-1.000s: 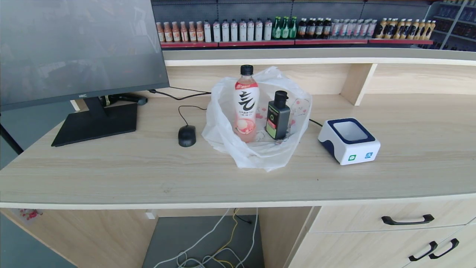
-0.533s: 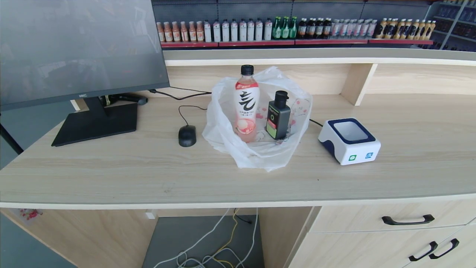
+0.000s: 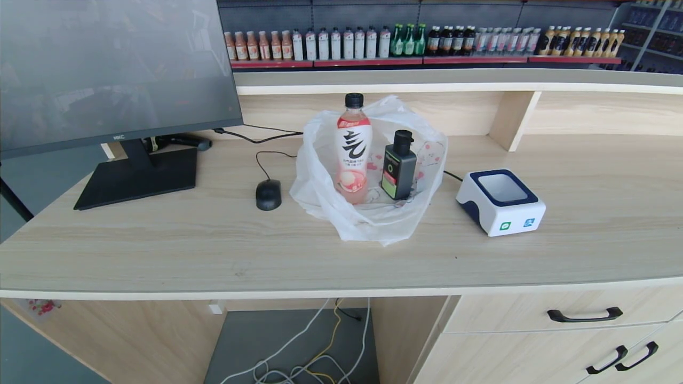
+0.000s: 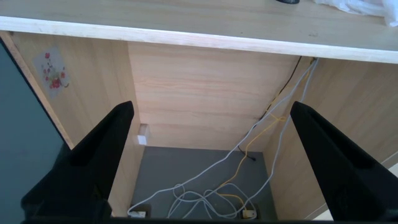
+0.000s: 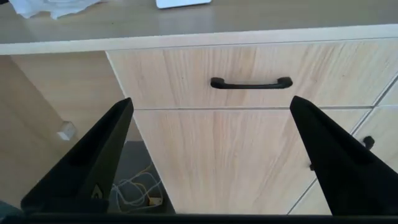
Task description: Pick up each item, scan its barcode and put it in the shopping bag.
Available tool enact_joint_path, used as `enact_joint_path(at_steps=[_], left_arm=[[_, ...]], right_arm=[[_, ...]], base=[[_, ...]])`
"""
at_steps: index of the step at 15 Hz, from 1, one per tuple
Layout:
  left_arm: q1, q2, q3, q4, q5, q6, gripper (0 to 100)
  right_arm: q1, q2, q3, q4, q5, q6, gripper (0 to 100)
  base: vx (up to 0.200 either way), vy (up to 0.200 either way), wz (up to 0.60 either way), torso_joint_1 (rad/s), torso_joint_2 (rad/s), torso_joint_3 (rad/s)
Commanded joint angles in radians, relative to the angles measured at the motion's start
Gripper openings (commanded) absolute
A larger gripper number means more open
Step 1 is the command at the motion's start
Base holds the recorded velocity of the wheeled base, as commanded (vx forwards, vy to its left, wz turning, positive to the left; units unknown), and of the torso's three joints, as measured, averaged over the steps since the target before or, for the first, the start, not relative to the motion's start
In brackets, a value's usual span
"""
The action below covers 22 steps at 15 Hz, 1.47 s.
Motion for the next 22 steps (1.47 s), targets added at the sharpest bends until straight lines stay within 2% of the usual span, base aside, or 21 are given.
enact_joint_path(at_steps=[1,6,8,14,22], left_arm=[[0.000,0.000,0.000,0.000,0.000,0.000,100],[0.000,0.000,0.000,0.000,0.000,-0.001,100],[0.000,0.000,0.000,0.000,0.000,-0.001,100],[0.000,0.000,0.000,0.000,0.000,-0.001,100],[0.000,0.000,0.000,0.000,0.000,-0.003,100]], right_arm=[[0.000,0.000,0.030,-0.007,-0.086,-0.035,100],[0.000,0.000,0.030,-0.011,-0.070,-0.019,100],[0.000,0.000,0.030,-0.011,-0.070,-0.017,100],[0.000,0.000,0.030,-0.011,-0.070,-0.017,100],[0.000,0.000,0.030,-0.011,-0.070,-0.023,100]], base=[[0.000,0.000,0.00,0.000,0.00,0.000],[0.000,0.000,0.00,0.000,0.00,0.000],[-0.200,0.000,0.00,-0.005,0.00,0.009],[0.000,0.000,0.00,0.000,0.00,0.000],[0.000,-0.200,0.00,0.002,0.00,0.004]])
